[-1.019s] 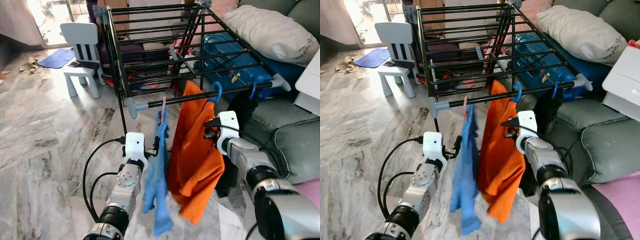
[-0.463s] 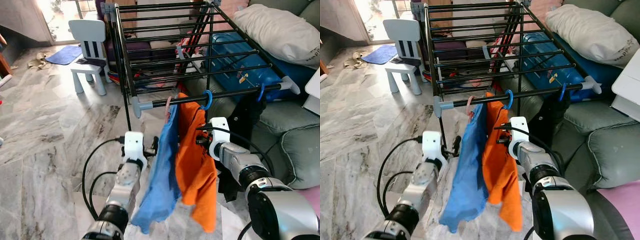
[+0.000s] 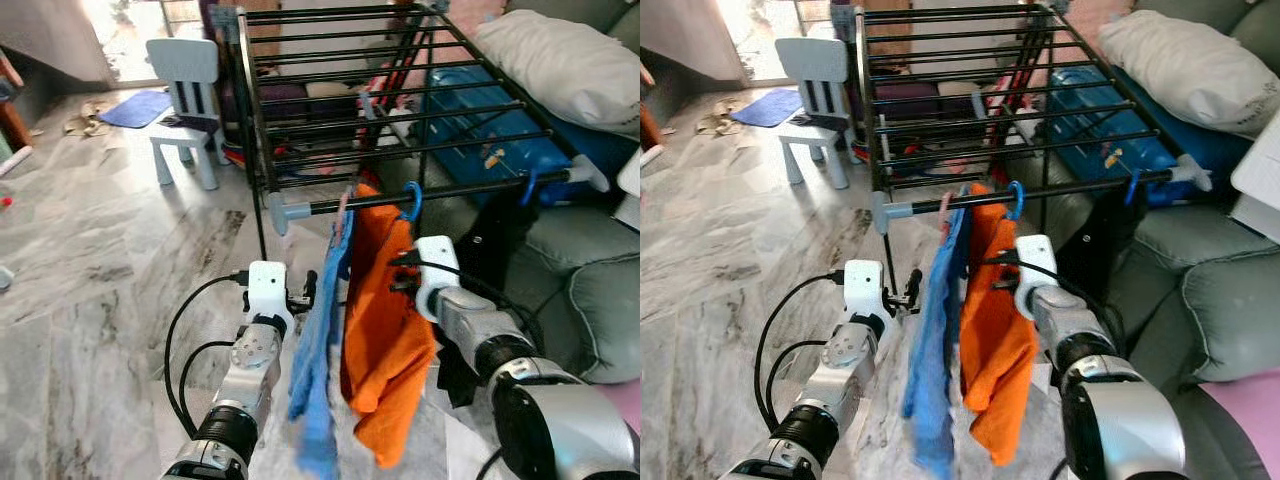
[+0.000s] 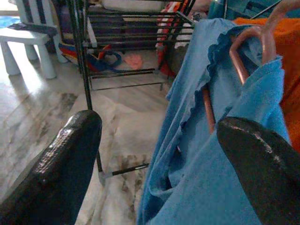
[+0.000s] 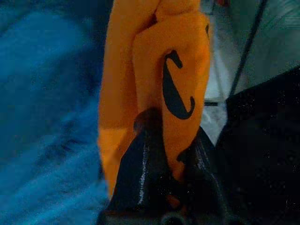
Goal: Hang hanger
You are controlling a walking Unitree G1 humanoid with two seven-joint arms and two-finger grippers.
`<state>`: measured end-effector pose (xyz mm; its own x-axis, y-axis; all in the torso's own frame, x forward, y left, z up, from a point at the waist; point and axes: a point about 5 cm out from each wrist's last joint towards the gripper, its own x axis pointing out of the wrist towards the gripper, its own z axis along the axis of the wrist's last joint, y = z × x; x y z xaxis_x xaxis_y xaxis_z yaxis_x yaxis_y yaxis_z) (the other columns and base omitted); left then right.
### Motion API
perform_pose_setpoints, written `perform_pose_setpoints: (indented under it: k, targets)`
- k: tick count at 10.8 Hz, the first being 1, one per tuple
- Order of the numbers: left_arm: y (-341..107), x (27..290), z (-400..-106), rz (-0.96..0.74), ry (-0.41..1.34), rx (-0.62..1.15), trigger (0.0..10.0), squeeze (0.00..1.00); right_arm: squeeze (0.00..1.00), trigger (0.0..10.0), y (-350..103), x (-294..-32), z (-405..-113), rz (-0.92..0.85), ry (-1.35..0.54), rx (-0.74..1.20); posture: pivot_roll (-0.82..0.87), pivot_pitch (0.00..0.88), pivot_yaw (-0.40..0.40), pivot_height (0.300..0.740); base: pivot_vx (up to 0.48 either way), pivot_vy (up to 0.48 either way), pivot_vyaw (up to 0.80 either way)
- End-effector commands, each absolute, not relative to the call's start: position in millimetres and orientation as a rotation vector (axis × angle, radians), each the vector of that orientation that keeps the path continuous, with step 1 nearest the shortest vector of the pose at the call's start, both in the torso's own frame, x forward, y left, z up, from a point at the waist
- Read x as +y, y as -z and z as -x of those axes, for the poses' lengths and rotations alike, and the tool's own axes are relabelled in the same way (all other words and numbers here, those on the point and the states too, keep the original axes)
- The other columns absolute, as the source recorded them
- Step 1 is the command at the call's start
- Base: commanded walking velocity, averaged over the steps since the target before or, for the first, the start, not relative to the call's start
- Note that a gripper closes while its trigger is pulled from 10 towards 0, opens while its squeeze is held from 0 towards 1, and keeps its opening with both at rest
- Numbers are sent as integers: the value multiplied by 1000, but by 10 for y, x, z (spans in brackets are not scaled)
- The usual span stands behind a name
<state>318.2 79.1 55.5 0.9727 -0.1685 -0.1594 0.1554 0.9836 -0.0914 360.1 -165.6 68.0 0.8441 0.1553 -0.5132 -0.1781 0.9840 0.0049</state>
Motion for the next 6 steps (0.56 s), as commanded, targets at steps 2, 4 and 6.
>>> perform_pose_setpoints:
  k: [2, 4, 6]
  targets:
    - [-524, 803, -3182, 78, 159, 190, 10000, 0, 0, 10000, -654, -1889, -3563, 61, -86, 534, -58, 7, -17, 740, 0, 0, 0]
    - [-528, 752, -3178, 81, 170, 194, 10000, 0, 0, 10000, -650, -1974, -3548, 66, -56, 535, -63, 6, -18, 740, 0, 0, 0]
    - [-524, 751, -3182, 81, 169, 198, 10000, 0, 0, 10000, -654, -1975, -3551, 68, -51, 532, -61, 5, -21, 740, 0, 0, 0]
